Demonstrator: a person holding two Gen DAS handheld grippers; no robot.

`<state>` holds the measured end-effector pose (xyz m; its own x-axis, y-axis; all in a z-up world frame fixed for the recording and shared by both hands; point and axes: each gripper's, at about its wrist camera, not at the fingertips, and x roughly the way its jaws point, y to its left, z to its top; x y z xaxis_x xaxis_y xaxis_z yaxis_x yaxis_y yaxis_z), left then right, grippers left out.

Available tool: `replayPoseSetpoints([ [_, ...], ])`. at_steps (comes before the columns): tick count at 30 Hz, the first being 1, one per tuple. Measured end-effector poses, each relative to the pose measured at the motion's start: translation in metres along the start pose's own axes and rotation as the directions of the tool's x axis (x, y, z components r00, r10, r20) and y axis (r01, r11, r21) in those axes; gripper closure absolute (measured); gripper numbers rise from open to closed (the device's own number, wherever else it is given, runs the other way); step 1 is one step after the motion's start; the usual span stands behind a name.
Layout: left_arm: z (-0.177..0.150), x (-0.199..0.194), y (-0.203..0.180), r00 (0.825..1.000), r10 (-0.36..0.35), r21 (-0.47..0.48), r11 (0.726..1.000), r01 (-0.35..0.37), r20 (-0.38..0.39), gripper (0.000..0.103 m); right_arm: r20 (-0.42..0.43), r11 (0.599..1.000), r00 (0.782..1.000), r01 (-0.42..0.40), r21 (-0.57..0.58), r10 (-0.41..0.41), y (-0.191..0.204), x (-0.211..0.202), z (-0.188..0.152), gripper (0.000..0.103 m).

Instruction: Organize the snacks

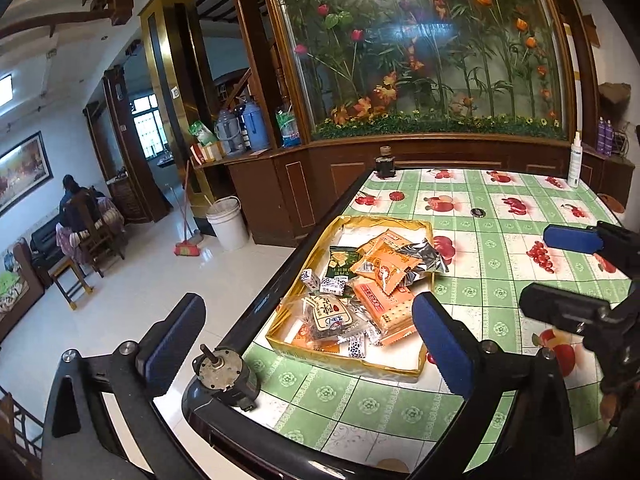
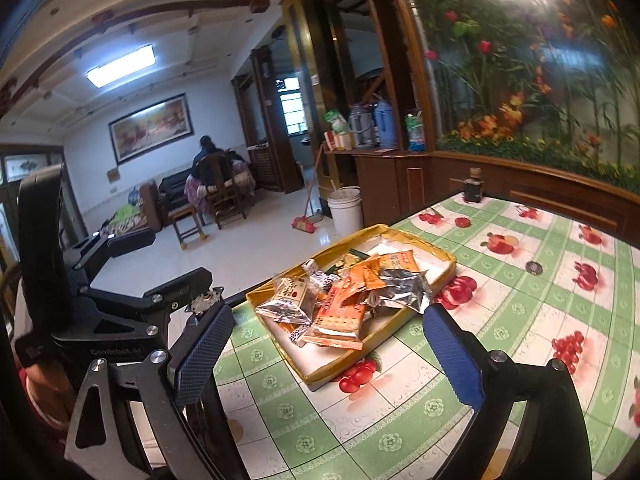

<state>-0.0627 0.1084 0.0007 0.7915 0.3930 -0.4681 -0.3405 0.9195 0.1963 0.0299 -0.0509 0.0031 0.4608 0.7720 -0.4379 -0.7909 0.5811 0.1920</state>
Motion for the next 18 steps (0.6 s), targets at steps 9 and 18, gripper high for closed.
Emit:
replayPoseSetpoints([
  [9,-0.004,-0.004,0.012,1.0,-0.019,-0.026,0.999,0.019,-0.004,0.0,-0.032,0.994,0.999,-0.035,-0.1,0.032,0.017,0.015,0.002,0.006],
  [18,-0.007,-0.002,0.021,0.999,-0.031,-0.052,0.998,0.03,-0.024,0.0,-0.07,0.982,0.996,-0.069,-0.174,0.058,0.03,0.03,-0.003,0.006],
])
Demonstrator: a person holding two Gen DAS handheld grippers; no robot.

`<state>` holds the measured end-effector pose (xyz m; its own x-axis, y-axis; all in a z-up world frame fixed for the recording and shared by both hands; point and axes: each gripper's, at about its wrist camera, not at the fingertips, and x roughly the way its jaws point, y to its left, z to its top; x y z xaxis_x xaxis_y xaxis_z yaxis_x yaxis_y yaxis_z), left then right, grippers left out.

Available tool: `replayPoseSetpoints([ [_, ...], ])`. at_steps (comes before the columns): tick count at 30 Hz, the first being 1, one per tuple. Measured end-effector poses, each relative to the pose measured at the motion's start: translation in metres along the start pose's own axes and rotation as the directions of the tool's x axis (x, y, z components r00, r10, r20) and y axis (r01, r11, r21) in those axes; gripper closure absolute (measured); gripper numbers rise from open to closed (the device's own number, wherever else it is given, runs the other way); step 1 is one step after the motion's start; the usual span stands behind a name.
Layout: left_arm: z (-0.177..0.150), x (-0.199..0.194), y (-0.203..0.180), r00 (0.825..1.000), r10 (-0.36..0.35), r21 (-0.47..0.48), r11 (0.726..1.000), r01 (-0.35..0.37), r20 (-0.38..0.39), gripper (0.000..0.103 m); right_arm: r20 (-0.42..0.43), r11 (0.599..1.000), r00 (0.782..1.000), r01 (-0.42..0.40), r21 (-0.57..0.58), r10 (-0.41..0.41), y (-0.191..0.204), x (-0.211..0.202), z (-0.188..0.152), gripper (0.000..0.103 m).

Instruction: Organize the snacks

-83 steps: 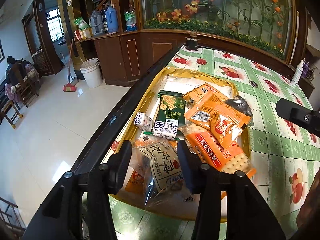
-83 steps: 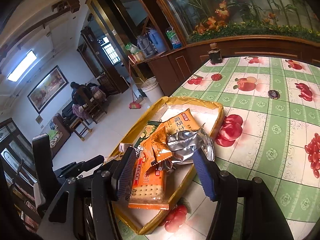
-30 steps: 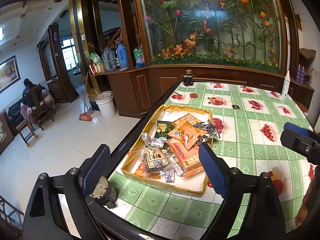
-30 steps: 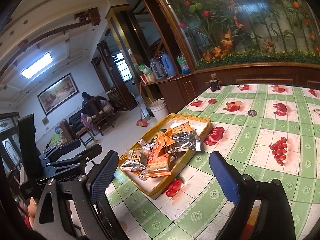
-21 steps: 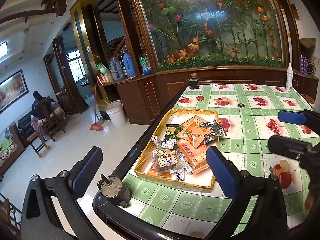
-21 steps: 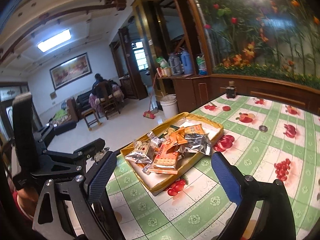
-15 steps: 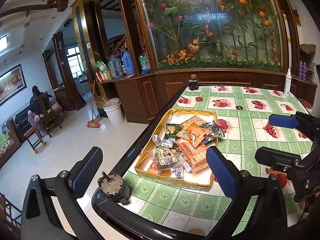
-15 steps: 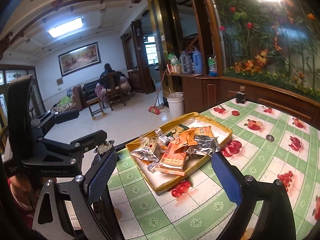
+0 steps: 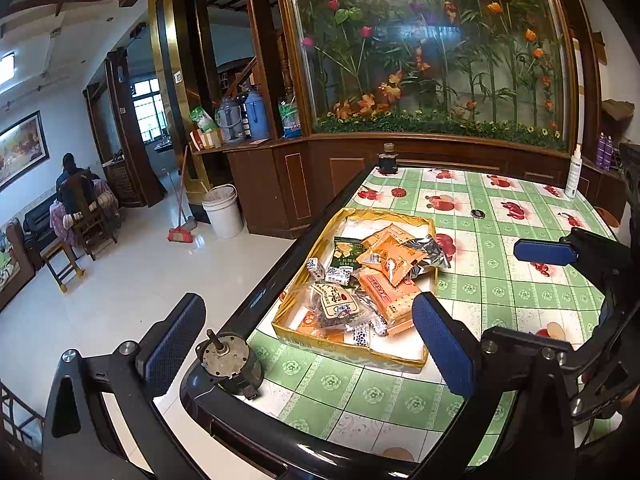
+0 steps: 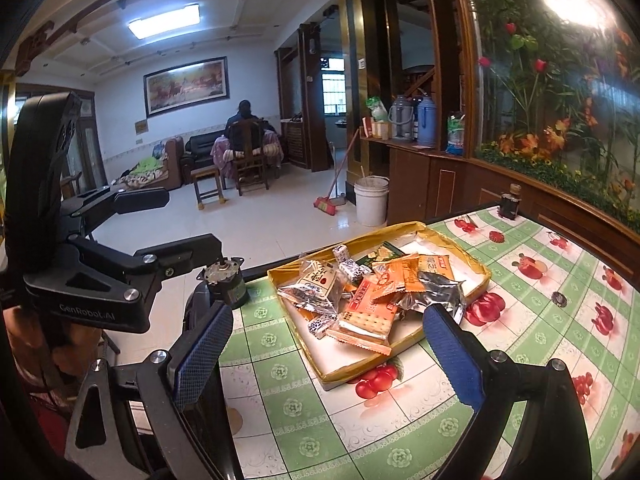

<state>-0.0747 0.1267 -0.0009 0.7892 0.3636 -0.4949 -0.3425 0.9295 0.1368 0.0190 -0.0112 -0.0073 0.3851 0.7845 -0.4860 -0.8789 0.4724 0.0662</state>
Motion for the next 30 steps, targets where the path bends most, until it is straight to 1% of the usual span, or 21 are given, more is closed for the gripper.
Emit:
replayPoseSetpoints([
  [6,0.0,-0.001,0.003,1.0,-0.003,-0.006,1.0,0.003,0.0,0.0,-0.012,0.998,0.999,-0.035,-0.046,0.035,0.008,0.01,0.002,0.006],
  [12,0.0,-0.002,0.007,1.0,0.002,-0.014,1.0,-0.002,-0.003,0.0,-0.028,0.997,0.998,-0.065,-0.052,0.063,0.006,0.02,0.003,0.006],
  [23,-0.003,0.0,0.009,1.0,-0.006,-0.018,1.0,0.006,-0.025,0.0,-0.029,0.997,0.998,-0.062,-0.048,0.06,0.001,0.018,0.006,0.006],
  [30,-0.004,0.005,0.003,0.997,-0.051,-0.02,0.999,0.05,-0.058,0.0,-0.039,0.997,0.998,-0.057,-0.05,0.055,0.0,0.018,0.004,0.006],
])
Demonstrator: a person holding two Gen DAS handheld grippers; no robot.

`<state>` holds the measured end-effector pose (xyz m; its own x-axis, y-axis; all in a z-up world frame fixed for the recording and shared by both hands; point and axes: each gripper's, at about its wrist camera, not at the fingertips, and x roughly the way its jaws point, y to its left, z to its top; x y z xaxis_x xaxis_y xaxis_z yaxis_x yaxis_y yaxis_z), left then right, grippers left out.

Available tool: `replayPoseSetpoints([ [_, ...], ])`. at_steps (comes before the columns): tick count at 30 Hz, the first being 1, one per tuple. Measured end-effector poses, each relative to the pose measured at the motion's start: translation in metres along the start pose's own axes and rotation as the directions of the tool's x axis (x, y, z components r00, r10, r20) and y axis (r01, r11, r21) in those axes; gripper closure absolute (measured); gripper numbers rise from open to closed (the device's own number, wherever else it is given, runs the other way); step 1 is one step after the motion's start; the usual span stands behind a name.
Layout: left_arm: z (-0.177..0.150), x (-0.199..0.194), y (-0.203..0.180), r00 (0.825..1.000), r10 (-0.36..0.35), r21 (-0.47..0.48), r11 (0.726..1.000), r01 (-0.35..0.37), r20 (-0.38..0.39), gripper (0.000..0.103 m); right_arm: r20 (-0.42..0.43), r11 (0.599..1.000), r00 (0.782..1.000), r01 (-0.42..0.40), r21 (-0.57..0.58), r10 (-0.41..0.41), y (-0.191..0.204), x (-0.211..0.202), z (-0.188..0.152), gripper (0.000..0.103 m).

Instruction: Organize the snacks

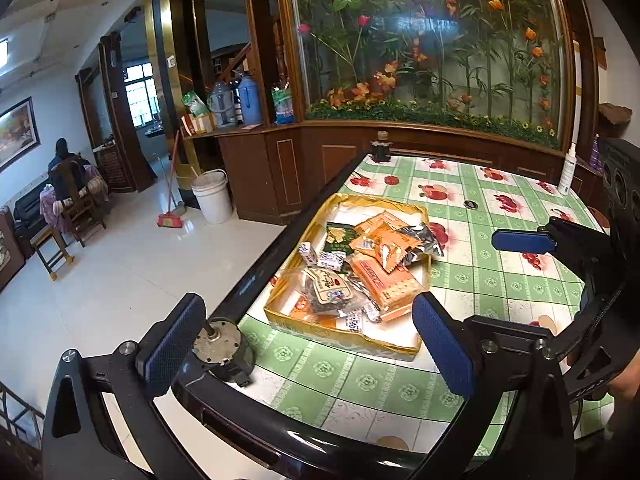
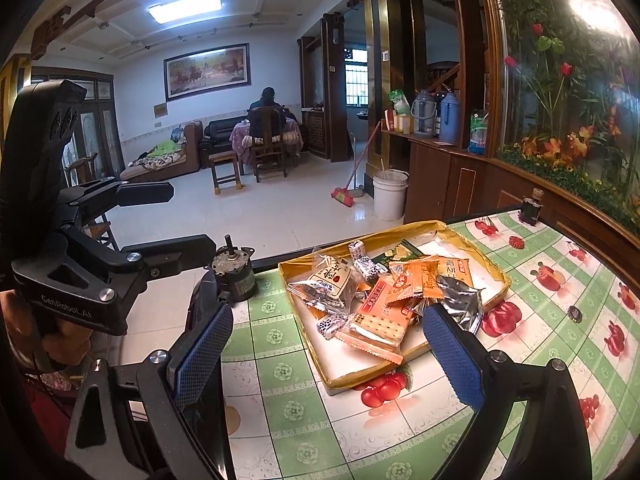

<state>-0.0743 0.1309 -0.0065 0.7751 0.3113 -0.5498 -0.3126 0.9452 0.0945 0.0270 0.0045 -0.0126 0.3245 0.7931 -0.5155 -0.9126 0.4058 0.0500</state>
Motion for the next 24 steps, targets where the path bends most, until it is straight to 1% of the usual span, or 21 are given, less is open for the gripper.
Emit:
replayPoseSetpoints([
  [5,-0.002,0.006,-0.006,0.999,-0.037,0.003,0.999,0.037,-0.034,0.0,-0.009,1.0,1.0,0.005,0.005,-0.005,-0.003,0.001,-0.002,0.006],
  [14,-0.002,0.013,-0.01,0.996,-0.063,-0.001,0.998,0.063,-0.064,0.0,-0.019,1.0,1.0,0.008,0.004,-0.008,-0.005,0.003,-0.004,0.006],
  [18,-0.002,0.019,-0.013,0.992,-0.094,-0.004,0.996,0.094,-0.083,0.0,-0.024,1.0,1.0,0.009,0.008,-0.009,-0.008,0.003,-0.005,0.006],
  [24,-0.002,0.024,-0.021,0.985,-0.136,0.003,0.991,0.137,-0.108,0.0,-0.064,0.999,0.997,0.04,0.001,-0.04,-0.016,0.003,-0.014,0.006],
])
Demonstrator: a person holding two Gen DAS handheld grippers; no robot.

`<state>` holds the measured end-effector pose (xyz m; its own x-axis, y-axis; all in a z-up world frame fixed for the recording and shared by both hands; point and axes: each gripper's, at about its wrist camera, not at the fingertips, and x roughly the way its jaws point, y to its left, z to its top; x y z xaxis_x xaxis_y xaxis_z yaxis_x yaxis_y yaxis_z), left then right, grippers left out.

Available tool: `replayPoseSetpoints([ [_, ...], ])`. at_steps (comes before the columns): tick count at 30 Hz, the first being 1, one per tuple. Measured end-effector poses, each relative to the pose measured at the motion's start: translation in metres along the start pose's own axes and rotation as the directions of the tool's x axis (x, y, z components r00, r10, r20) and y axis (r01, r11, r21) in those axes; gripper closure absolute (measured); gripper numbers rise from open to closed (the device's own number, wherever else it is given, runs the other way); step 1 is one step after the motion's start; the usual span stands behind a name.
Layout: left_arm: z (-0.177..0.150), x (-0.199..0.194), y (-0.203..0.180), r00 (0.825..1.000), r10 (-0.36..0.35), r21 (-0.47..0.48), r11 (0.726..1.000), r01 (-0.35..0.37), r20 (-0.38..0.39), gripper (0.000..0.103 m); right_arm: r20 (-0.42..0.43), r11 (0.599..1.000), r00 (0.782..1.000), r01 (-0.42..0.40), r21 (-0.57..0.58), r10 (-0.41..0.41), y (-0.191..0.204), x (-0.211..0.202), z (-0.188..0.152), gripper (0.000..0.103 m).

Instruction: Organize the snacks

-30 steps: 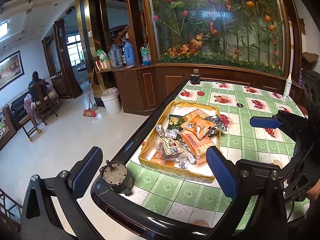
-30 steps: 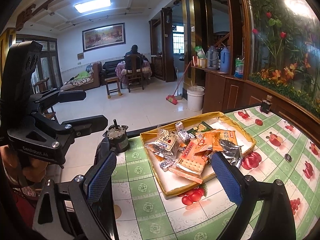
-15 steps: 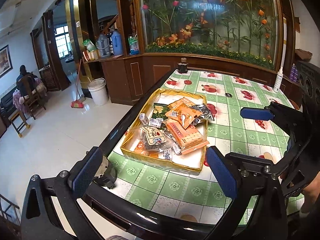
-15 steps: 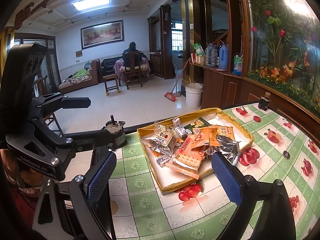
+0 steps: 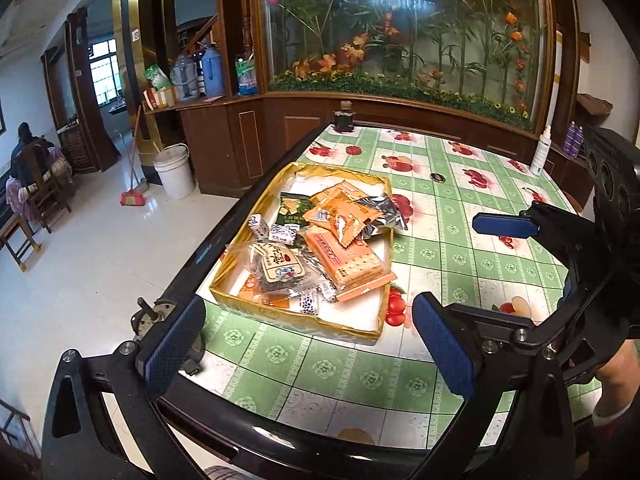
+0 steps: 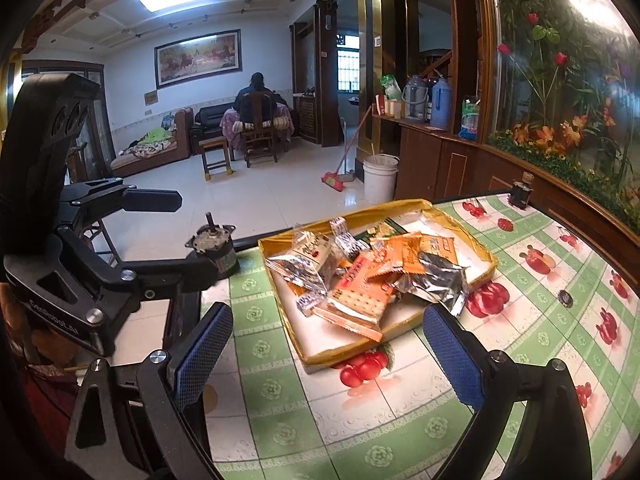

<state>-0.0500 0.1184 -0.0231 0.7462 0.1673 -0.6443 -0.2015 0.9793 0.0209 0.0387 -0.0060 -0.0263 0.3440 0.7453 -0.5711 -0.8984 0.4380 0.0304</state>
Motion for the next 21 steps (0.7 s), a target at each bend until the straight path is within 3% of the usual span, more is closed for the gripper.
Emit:
replayPoseSetpoints([
  [10,0.0,0.007,-0.004,0.999,-0.033,0.004,0.999,0.033,-0.032,0.0,-0.044,0.999,0.998,0.047,0.022,-0.046,-0.021,-0.003,-0.014,0.006],
  [18,-0.001,0.008,-0.008,1.0,0.001,0.033,0.999,-0.001,-0.027,0.0,-0.059,0.999,0.997,0.044,0.012,-0.043,-0.023,-0.002,-0.018,0.006],
  [21,0.0,0.008,-0.007,0.999,-0.038,0.019,0.999,0.038,-0.035,0.0,-0.062,0.999,0.997,0.046,0.006,-0.045,-0.023,-0.002,-0.018,0.006],
])
